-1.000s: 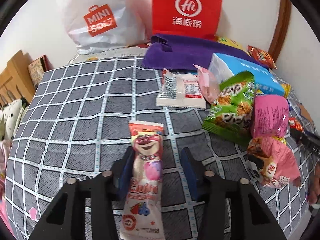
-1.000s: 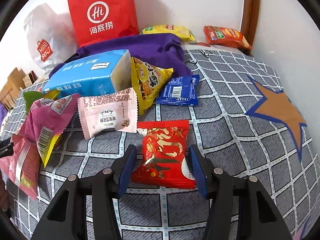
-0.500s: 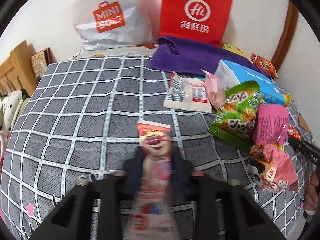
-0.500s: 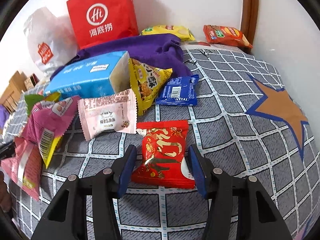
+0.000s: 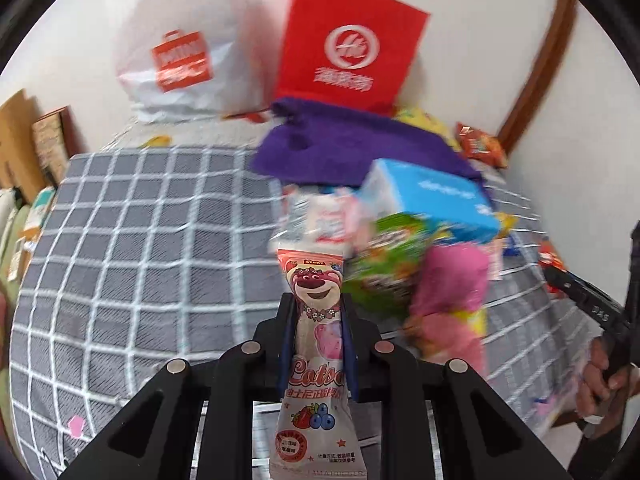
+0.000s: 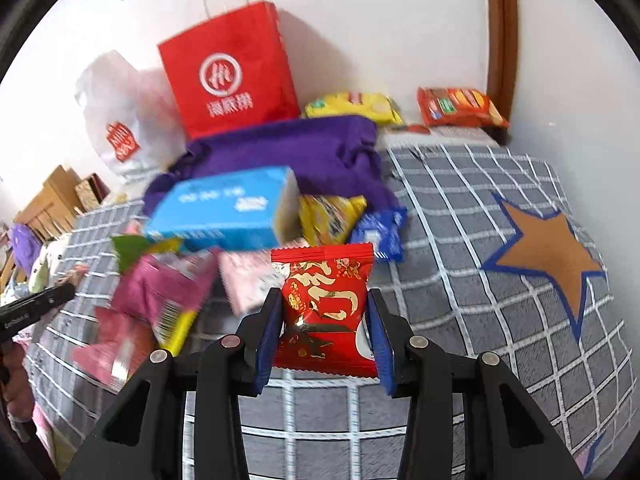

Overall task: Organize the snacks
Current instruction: 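Carry both packets onto the purple towel and open both grippers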

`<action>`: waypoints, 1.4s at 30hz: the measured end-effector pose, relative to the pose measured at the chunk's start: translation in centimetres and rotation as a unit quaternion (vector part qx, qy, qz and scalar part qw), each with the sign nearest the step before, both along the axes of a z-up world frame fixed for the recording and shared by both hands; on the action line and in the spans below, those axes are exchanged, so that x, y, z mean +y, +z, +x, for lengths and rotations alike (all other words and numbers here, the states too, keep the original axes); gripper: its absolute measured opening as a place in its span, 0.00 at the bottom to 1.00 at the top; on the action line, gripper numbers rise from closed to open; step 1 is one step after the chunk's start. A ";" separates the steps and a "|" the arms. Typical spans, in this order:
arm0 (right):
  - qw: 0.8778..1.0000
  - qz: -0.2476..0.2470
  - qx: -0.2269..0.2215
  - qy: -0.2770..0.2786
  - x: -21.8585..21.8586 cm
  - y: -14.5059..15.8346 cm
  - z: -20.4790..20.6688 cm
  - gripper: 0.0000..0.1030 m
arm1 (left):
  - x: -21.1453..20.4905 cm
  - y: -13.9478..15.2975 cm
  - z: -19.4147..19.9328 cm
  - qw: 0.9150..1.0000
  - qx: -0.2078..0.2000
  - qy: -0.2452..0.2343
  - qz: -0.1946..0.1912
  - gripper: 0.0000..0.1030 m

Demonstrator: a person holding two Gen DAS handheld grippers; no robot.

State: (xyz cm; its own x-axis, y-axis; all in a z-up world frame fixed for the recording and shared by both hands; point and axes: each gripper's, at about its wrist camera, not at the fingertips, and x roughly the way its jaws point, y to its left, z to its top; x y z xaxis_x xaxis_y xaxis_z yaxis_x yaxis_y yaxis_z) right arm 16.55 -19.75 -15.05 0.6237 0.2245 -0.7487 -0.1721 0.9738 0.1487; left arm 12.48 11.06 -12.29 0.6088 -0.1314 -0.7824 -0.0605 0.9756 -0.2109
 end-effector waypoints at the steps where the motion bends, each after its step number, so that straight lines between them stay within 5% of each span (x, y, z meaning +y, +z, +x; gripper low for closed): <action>1: 1.000 0.001 -0.001 0.000 0.2 0.4 0.1 0.40 | -0.6 0.5 0.4 1.000 -0.002 -0.011 -0.005 0.19; 10: 0.999 -0.021 -0.037 -0.006 2.5 5.4 1.8 0.40 | -5.9 4.9 4.9 0.997 -0.023 -0.076 -0.019 0.19; 18: 0.998 -0.028 -0.060 0.002 4.3 9.0 5.1 0.40 | -7.1 7.7 8.6 0.996 -0.041 -0.078 -0.005 0.19; 22: 0.997 -0.023 -0.068 -0.002 4.5 9.9 7.1 0.40 | -6.4 8.8 10.3 0.997 -0.053 -0.060 0.021 0.19; 32: 0.997 -0.007 -0.072 -0.003 5.3 11.6 14.0 0.40 | -4.3 10.9 15.3 0.997 -0.057 -0.045 0.012 0.19; 42: 0.998 -0.008 -0.065 0.000 6.0 10.8 20.2 0.41 | -3.0 9.8 22.1 0.998 -0.046 -0.030 0.000 0.19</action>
State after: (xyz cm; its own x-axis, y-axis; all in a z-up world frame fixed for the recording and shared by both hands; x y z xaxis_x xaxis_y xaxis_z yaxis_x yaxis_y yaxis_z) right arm 36.75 -13.73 -4.27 0.7152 0.2131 -0.6657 -0.1891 0.9759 0.1092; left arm 34.60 8.01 -2.47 0.6696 -0.1702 -0.7230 0.0175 0.9767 -0.2137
